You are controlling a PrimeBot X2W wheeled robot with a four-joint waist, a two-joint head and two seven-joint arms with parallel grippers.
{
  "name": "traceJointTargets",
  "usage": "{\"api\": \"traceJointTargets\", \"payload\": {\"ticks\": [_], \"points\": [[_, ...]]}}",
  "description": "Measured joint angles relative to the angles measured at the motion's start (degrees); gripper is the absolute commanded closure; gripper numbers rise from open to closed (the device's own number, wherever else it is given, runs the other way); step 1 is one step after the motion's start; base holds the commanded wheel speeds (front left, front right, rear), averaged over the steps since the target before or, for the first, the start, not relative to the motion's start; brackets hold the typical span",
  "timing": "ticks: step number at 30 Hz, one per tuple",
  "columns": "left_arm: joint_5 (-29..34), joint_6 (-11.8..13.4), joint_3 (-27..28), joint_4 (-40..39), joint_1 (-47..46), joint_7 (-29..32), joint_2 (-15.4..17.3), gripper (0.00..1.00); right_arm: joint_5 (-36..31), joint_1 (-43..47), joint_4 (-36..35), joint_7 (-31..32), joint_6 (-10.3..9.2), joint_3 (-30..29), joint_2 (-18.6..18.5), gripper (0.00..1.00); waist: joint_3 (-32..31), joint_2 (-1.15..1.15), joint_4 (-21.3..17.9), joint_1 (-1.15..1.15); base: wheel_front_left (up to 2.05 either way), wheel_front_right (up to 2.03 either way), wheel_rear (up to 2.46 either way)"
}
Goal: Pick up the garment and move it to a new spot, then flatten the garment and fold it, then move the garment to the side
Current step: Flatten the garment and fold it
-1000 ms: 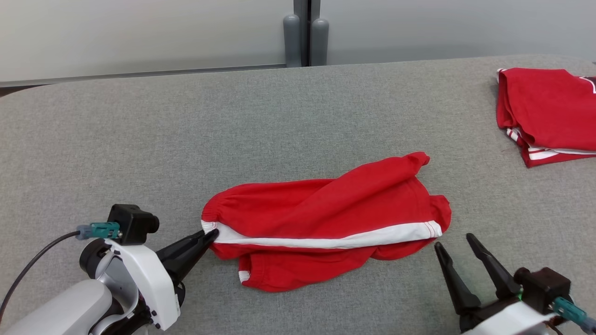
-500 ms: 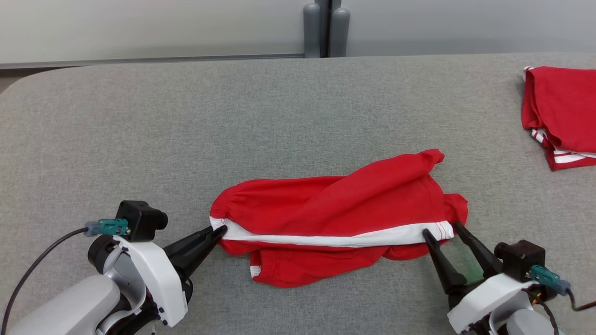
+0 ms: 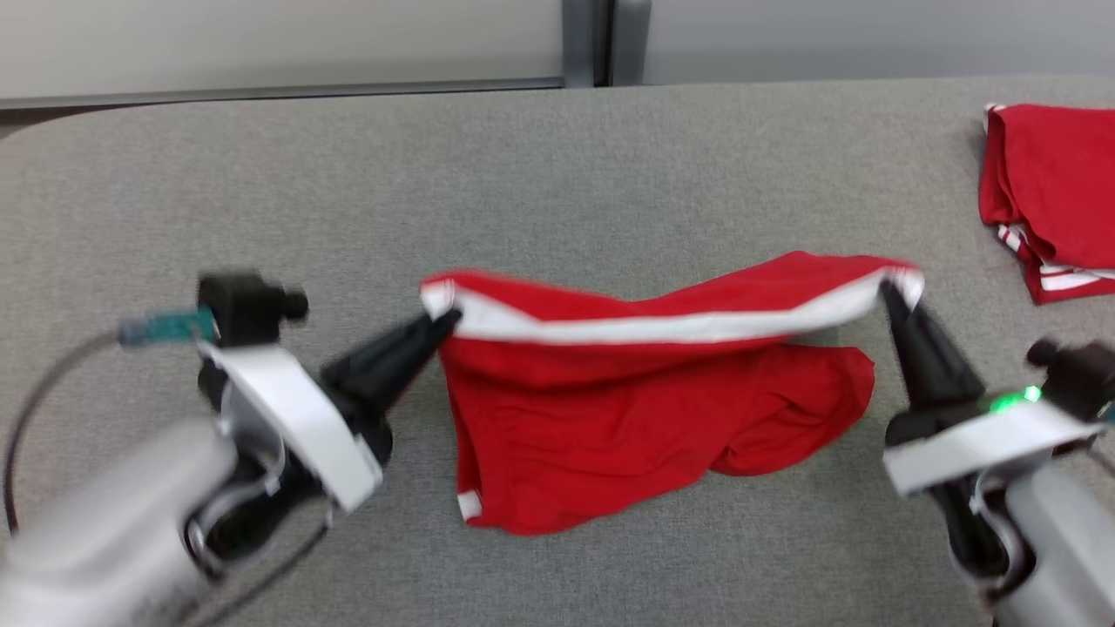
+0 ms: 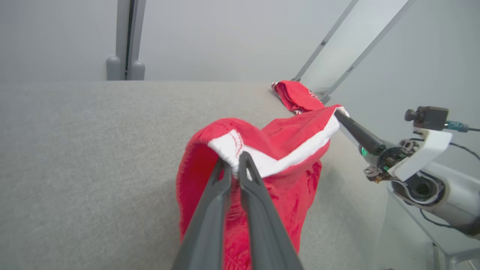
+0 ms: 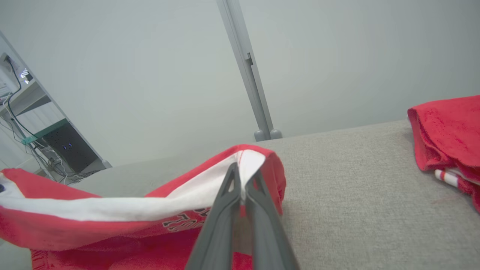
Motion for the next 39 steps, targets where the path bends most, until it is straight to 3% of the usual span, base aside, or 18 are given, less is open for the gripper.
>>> {"api": "traceJointTargets", "payload": {"ticks": [4, 8, 15, 21, 25, 31, 39], "points": [[-6.1, 0.0, 4.3, -1.4, -10.3, 2.4, 0.0, 1.00, 6.0, -9.5, -2.2, 0.9, 0.00, -1.0, -1.1, 1.00, 2.3, 0.00, -1.0, 0.00, 0.00, 0.00, 0.00], [-6.7, 0.0, 8.0, 1.7, -22.1, 2.6, -1.4, 1.00, 9.1, -24.6, -1.4, 3.8, 0.00, -0.5, -1.5, 1.00, 5.6, 0.00, -2.6, 0.00, 0.00, 0.00, 0.00], [0.1, 0.0, 8.7, 7.7, -41.9, -1.0, -4.1, 1.00, 6.6, -49.1, 4.8, 2.8, 0.00, 0.8, -1.2, 1.00, 12.5, 0.00, -5.4, 0.00, 0.00, 0.00, 0.00], [3.2, 0.0, 6.0, 10.7, -48.7, -8.9, -5.0, 1.00, 4.1, -57.5, 6.0, 0.5, 0.00, 2.1, -1.7, 1.00, 15.9, 0.00, -7.0, 0.00, 0.00, 0.00, 0.00], [4.6, 0.0, 2.7, 9.0, -46.9, -11.1, -3.4, 1.00, 2.5, -54.4, 2.8, 0.0, 0.00, 2.4, -3.1, 1.00, 15.3, 0.00, -6.4, 0.00, 0.00, 0.00, 0.00], [9.1, 0.0, 1.1, 3.1, -35.8, -11.3, -2.4, 1.00, 0.9, -39.5, -2.8, 0.0, 0.00, 0.5, -5.5, 1.00, 14.1, 0.00, -4.6, 0.00, 0.00, 0.00, 0.00], [17.3, 0.0, -0.6, -4.3, -8.8, -11.3, 1.2, 1.00, 0.7, -6.9, -10.0, 0.3, 0.00, -2.3, -5.7, 1.00, 10.4, 0.00, -2.6, 0.00, 0.00, 0.00, 0.00]]}}
